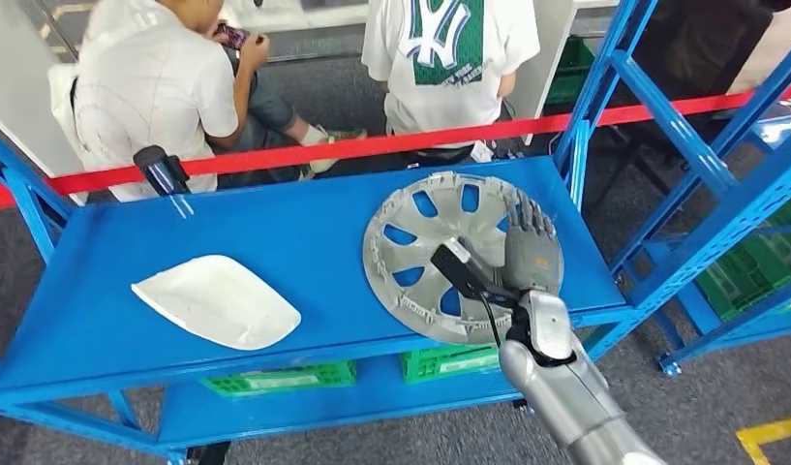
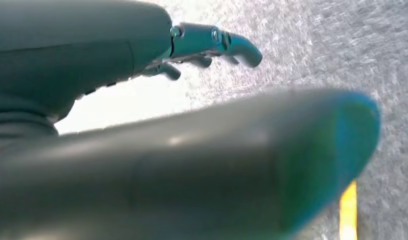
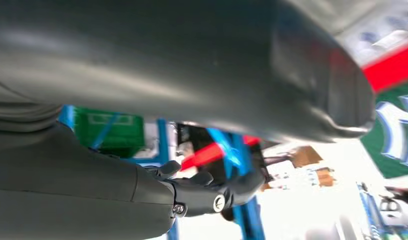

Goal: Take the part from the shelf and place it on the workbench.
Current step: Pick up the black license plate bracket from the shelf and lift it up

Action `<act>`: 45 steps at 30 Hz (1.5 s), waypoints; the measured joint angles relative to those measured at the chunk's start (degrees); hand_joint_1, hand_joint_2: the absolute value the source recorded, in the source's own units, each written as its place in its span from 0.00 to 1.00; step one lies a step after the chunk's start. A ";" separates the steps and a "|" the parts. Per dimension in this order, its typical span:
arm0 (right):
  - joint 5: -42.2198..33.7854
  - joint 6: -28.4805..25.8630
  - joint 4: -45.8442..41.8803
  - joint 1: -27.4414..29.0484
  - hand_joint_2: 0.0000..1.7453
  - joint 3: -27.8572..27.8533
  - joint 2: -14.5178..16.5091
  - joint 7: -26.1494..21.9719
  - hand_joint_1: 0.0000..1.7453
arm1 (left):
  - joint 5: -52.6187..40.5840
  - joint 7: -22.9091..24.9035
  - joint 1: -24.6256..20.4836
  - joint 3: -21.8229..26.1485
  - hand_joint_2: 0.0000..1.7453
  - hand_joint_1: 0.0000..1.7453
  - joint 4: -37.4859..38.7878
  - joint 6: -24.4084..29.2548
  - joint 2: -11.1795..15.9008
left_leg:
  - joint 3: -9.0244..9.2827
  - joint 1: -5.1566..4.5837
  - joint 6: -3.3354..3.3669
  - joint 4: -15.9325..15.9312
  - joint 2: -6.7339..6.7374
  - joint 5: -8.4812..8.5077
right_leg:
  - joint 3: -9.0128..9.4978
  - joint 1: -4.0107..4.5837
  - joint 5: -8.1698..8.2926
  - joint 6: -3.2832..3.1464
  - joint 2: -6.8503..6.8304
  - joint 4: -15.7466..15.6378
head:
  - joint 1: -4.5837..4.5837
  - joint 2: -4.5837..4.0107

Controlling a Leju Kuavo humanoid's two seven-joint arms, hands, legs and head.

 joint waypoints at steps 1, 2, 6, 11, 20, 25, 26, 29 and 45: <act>-0.01 0.13 0.02 -0.02 0.00 0.03 0.01 -0.04 0.00 | 0.01 0.01 -0.06 0.01 0.00 0.00 0.02 -0.09 -0.04 | 0.48 0.06 0.02 -0.14 -0.04 -0.21 | -2.44 0.01 -0.95 0.25 -0.13 3.75 | 0.22 0.00; -0.05 0.33 0.05 0.14 0.00 0.05 0.02 -0.04 0.00 | 0.01 0.10 -0.02 0.01 0.00 0.00 0.04 -0.21 -0.10 | 0.92 0.07 0.04 -0.20 -0.07 -0.56 | -5.12 -0.02 -1.61 0.48 -0.18 7.48 | 0.32 0.00; -0.34 1.45 0.09 0.30 0.00 0.09 0.09 -0.14 0.00 | -0.15 0.68 0.36 0.01 0.00 0.00 0.10 -0.70 -0.27 | 2.58 0.06 -0.34 0.67 -0.18 -2.62 | -8.91 0.07 5.62 0.32 -0.27 5.63 | 0.47 0.00; -0.78 2.75 0.17 -0.93 0.00 0.18 2.08 -0.55 0.00 | -1.51 1.41 -0.31 -0.22 0.00 0.00 0.11 -1.04 -0.42 | 2.91 -0.20 -1.35 1.57 -0.12 -3.86 | -6.05 0.72 9.26 -1.32 -0.26 -2.80 | 0.41 0.00; -1.53 5.02 0.94 -3.84 0.00 1.59 7.12 -1.70 0.00 | -0.56 0.53 -1.24 -0.43 0.00 0.00 0.08 0.21 -0.51 | 3.63 -0.26 -1.79 0.54 0.23 -3.69 | -5.83 0.75 8.89 -1.87 -0.02 -2.97 | 0.16 0.00; -2.01 4.26 1.62 -3.94 0.00 1.80 7.90 -1.54 0.00 | -0.35 0.95 -0.53 -0.43 0.00 0.00 0.11 0.89 -0.51 | 3.67 -0.28 -2.00 0.51 0.22 -3.65 | -5.71 0.73 8.89 -1.93 -0.11 -2.97 | 0.17 0.00; -2.17 4.16 1.68 -3.94 0.00 1.81 7.95 -1.59 0.00 | -0.44 0.98 -0.39 -0.43 0.00 0.00 0.12 0.94 -0.52 | 3.67 -0.28 -2.00 0.52 0.21 -3.65 | -5.69 0.72 8.90 -1.93 -0.12 -2.97 | 0.17 0.00; -2.90 4.10 1.74 -3.97 0.00 1.81 8.37 -1.73 0.00 | -1.09 0.99 -0.41 -0.43 0.00 0.00 0.11 0.74 -0.56 | 3.67 -0.34 -2.00 0.57 0.21 -3.65 | -5.66 0.69 8.96 -1.86 -0.12 -3.00 | 0.17 0.00; -8.93 8.25 1.83 -5.53 0.00 1.64 12.04 -3.98 0.00 | -3.68 2.68 -1.98 -1.26 0.00 0.00 0.09 -0.12 -0.69 | 3.67 -0.45 -1.96 0.69 0.20 -3.65 | -5.45 0.59 9.15 -1.56 -0.11 -3.29 | 0.17 0.01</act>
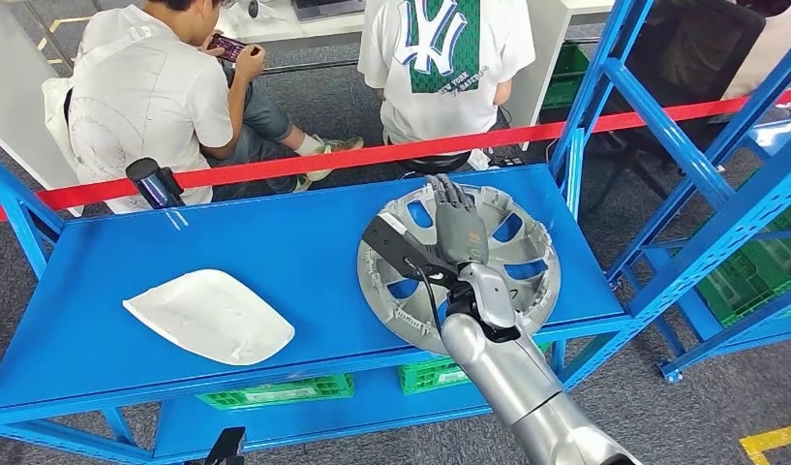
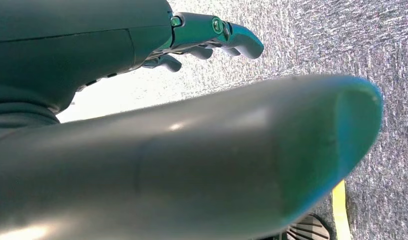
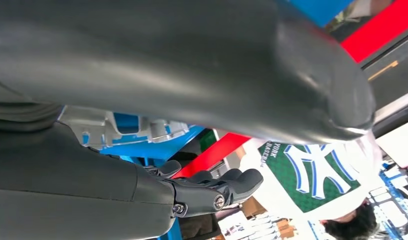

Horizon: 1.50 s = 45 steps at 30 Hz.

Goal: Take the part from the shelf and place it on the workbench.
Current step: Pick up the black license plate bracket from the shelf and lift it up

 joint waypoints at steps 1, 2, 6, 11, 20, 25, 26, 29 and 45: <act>-0.24 0.32 0.09 -0.15 0.00 -0.02 0.20 -0.16 0.00 | 0.00 0.08 -0.02 -0.05 0.00 0.00 0.00 0.04 0.01 | 0.00 0.00 0.00 0.00 0.00 0.00 | 0.01 -0.01 0.01 0.01 0.00 -0.01 | 0.00 0.00; -0.44 0.70 0.22 -0.25 0.00 -0.04 0.45 -0.33 0.00 | 0.00 0.13 -0.04 -0.07 0.00 0.00 0.00 0.09 0.01 | 0.01 0.00 0.00 0.00 0.01 0.00 | 0.01 -0.02 0.01 0.01 0.01 -0.01 | 0.00 -0.01; -1.31 2.04 1.32 -0.36 0.00 -0.05 1.45 -0.57 0.00 | 0.01 0.13 -0.07 -0.07 0.00 0.00 0.00 0.21 0.02 | 0.01 0.00 0.00 0.00 0.00 0.00 | 0.01 -0.04 0.01 0.02 0.00 -0.02 | -0.01 -0.01; -2.00 2.69 2.80 -0.36 0.00 -0.06 2.13 -0.73 0.00 | 0.01 0.13 -0.07 -0.07 0.00 0.00 0.00 0.21 0.03 | 0.00 0.00 0.00 0.00 0.00 0.00 | 0.02 -0.04 0.01 0.02 0.00 -0.03 | -0.01 -0.01; -4.91 6.53 5.31 -0.70 0.00 -0.72 2.74 -1.38 0.00 | -0.44 0.40 -0.20 -0.09 0.00 0.00 0.00 0.21 0.05 | 0.00 0.00 0.00 0.00 0.00 0.00 | 0.03 -0.04 0.01 0.02 0.00 -0.05 | -0.01 -0.01; -6.26 9.32 7.15 -0.64 0.00 -1.45 3.69 -1.67 0.00 | -0.68 0.80 -0.43 -0.22 0.00 0.00 0.00 0.33 0.09 | 0.01 0.00 0.00 0.00 0.01 0.00 | 0.02 -0.05 0.01 0.02 0.00 -0.05 | -0.01 -0.01; -6.51 9.94 7.49 -0.60 0.00 -1.47 3.92 -1.71 0.00 | -0.66 0.80 -0.44 -0.22 0.00 0.00 0.00 0.34 0.09 | 0.01 0.00 0.00 0.00 0.01 0.00 | 0.02 -0.05 0.01 0.02 0.01 -0.05 | -0.01 -0.01; -7.42 11.42 8.34 -0.39 0.00 -1.57 4.53 -1.83 0.00 | -0.63 0.80 -0.44 -0.22 0.00 0.00 0.00 0.34 0.09 | 0.00 0.00 0.00 0.00 0.00 0.00 | 0.02 -0.05 0.01 0.02 0.00 -0.05 | -0.01 -0.01; -8.96 14.78 10.00 0.24 0.00 -2.43 5.67 -2.92 0.00 | -0.73 0.75 -0.45 -0.27 0.00 0.00 0.00 0.34 0.09 | 0.00 -0.01 0.00 0.00 0.00 0.00 | 0.03 -0.05 0.01 0.03 0.00 -0.06 | -0.01 0.00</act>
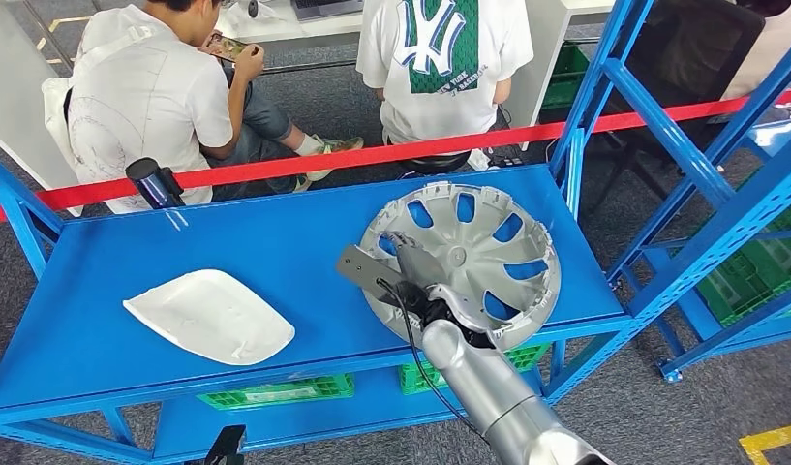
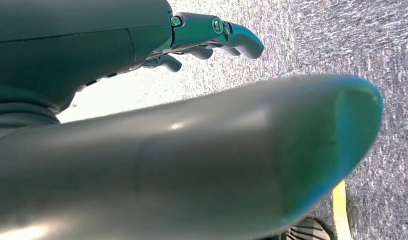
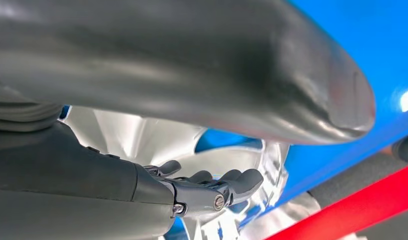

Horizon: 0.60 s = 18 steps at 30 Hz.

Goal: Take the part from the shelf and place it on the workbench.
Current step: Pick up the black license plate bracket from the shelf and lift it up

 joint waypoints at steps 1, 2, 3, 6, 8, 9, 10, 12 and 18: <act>-0.07 0.23 0.09 0.19 0.00 0.00 0.11 0.05 0.00 | -0.11 -0.02 -0.01 -0.04 0.00 0.00 0.00 -0.02 0.00 | 0.00 0.00 0.00 0.00 0.00 0.00 | 0.00 0.00 0.00 0.00 0.00 0.00 | 0.00 -0.01; -0.11 0.44 0.17 0.45 0.00 0.00 0.22 0.14 0.00 | -0.25 -0.03 -0.02 -0.10 0.00 0.00 0.00 -0.07 0.00 | 0.00 0.00 0.00 0.00 0.00 0.00 | 0.00 0.00 0.00 0.00 0.00 0.00 | 0.00 -0.01; -0.19 0.68 0.26 0.76 0.00 0.00 0.33 0.28 0.00 | -0.38 -0.02 -0.04 -0.15 0.00 0.00 0.00 -0.15 0.00 | 0.00 0.00 0.00 0.00 0.00 0.00 | 0.00 0.00 0.00 0.00 0.00 0.00 | 0.00 -0.01; -0.75 1.59 0.58 1.70 0.00 0.00 0.49 1.15 0.00 | -0.66 0.12 -0.12 -0.23 0.00 0.00 0.00 -0.32 0.00 | 0.00 0.00 0.00 0.00 0.00 0.00 | 0.00 0.00 0.00 0.00 0.00 0.00 | 0.00 -0.01; -1.21 2.19 0.79 2.19 0.00 0.00 0.49 2.27 0.00 | -0.75 0.34 -0.15 -0.24 0.00 0.00 0.00 -0.33 0.00 | 0.00 0.00 0.00 0.00 0.00 0.00 | 0.00 0.00 0.00 0.00 0.00 -0.01 | 0.00 -0.01; -1.45 2.46 0.88 2.32 0.00 0.00 0.48 2.87 0.00 | -0.77 0.44 -0.15 -0.24 0.00 0.00 0.00 -0.33 0.00 | 0.01 0.00 0.00 0.00 0.00 -0.01 | 0.00 0.00 0.00 0.00 0.00 -0.01 | 0.00 -0.01; -1.71 2.69 0.95 2.39 0.00 0.00 0.48 3.42 0.00 | -0.77 0.52 -0.15 -0.24 0.00 0.00 0.00 -0.33 0.00 | 0.02 0.00 0.00 0.00 0.00 -0.01 | 0.02 0.00 0.00 0.00 0.00 -0.01 | 0.00 -0.01; -2.20 3.04 1.03 2.42 0.00 0.00 0.46 4.21 0.00 | -0.77 0.61 -0.15 -0.24 0.00 0.00 0.00 -0.33 0.00 | 0.06 -0.01 0.01 0.00 -0.02 -0.01 | 0.06 0.00 0.00 0.00 0.01 -0.03 | 0.00 -0.01; -2.23 2.19 1.11 2.84 0.00 0.04 0.40 6.93 0.00 | -0.77 0.47 -0.14 -0.24 0.00 0.00 0.00 -0.14 0.00 | 0.32 -0.01 0.09 0.00 -0.03 -0.06 | 0.38 0.02 -0.03 0.03 0.00 -0.12 | 0.00 -0.01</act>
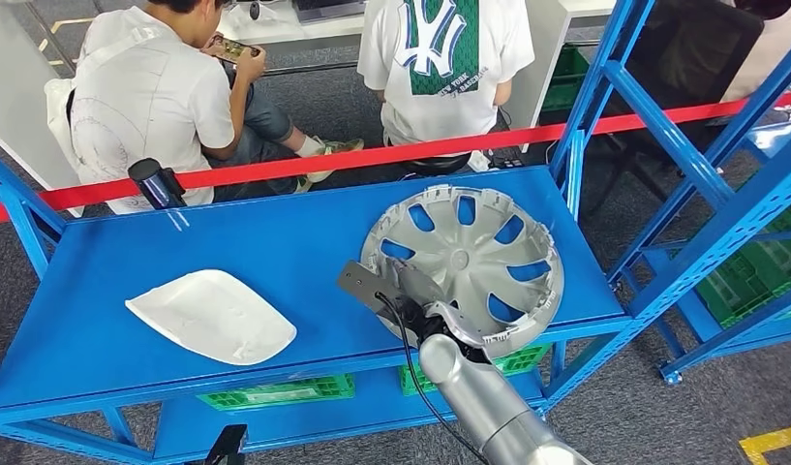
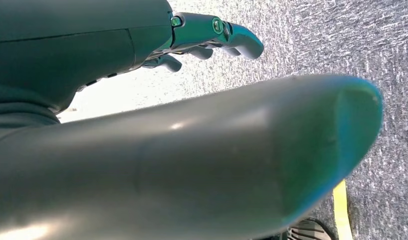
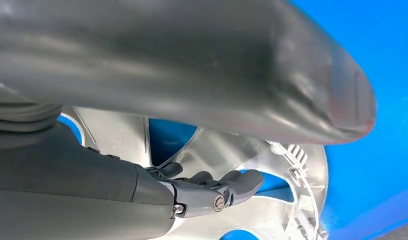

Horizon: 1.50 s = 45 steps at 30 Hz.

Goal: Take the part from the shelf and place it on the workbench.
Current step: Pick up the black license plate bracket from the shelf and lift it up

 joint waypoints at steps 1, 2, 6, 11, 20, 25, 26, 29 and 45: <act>0.20 -0.49 0.02 0.11 0.00 0.04 -0.02 0.81 0.00 | 0.01 -0.04 0.01 0.00 0.00 0.00 0.00 0.06 0.00 | 0.04 0.00 0.01 0.00 -0.01 -0.01 | 0.07 0.01 -0.01 0.01 -0.01 -0.02 | 0.00 0.00; 0.44 -0.96 0.08 0.20 0.00 0.08 -0.07 1.61 0.00 | 0.01 -0.06 0.01 0.00 0.00 0.00 0.00 0.09 0.00 | 0.09 0.00 0.03 0.00 -0.02 -0.02 | 0.13 0.02 -0.01 0.02 -0.01 -0.03 | 0.00 0.00; 1.44 -2.78 0.27 0.51 0.75 0.39 -0.51 5.01 0.00 | 0.04 -0.03 0.03 0.00 0.00 0.00 0.00 0.35 -0.01 | 0.27 0.00 0.06 0.00 -0.02 -0.04 | 0.38 0.02 -0.02 0.03 -0.02 -0.12 | 0.00 0.00; 1.85 -4.17 0.43 0.43 1.00 0.88 -1.58 9.63 0.00 | 0.13 0.04 0.09 0.00 0.00 0.00 0.00 0.86 -0.11 | 0.54 0.00 0.13 0.00 -0.09 -0.08 | 0.75 0.03 -0.02 0.05 -0.09 -0.28 | 0.00 0.00; 1.21 -5.30 0.45 0.40 1.00 0.99 -3.96 10.89 0.00 | 0.11 0.04 0.12 0.00 0.00 0.00 0.00 0.86 -0.22 | 0.93 0.00 0.30 0.00 -0.15 -0.17 | 1.30 0.03 0.00 0.23 -0.16 -0.55 | 0.01 0.00; 0.31 -5.34 0.45 0.41 1.00 0.58 -4.81 10.62 0.00 | 0.11 0.02 0.14 0.00 0.00 0.00 0.00 0.86 -0.26 | 1.04 0.00 0.35 0.00 -0.16 -0.20 | 1.48 0.03 -0.01 0.34 -0.16 -0.68 | 0.00 0.00; 0.20 -5.38 0.45 0.40 1.00 0.45 -4.97 10.53 0.00 | 0.12 0.02 0.15 0.00 0.00 0.00 0.00 0.86 -0.26 | 1.06 0.00 0.37 0.00 -0.16 -0.20 | 1.50 0.03 -0.01 0.35 -0.16 -0.70 | 0.00 0.00; -0.05 -5.58 0.45 0.39 1.00 -0.03 -5.30 10.37 0.54 | 0.20 0.01 0.17 0.01 0.00 0.00 0.00 0.86 -0.26 | 1.09 0.00 0.42 0.00 -0.16 -0.22 | 1.57 0.03 0.00 0.36 -0.16 -0.74 | 0.01 0.00; -2.07 -6.00 0.43 -0.02 1.00 -2.84 -5.80 9.44 1.00 | 0.39 -0.19 0.23 0.02 0.00 0.00 0.00 1.04 -0.28 | 1.24 0.00 0.51 0.00 -0.15 -0.27 | 1.76 0.03 0.00 0.44 -0.15 -0.81 | 0.02 0.00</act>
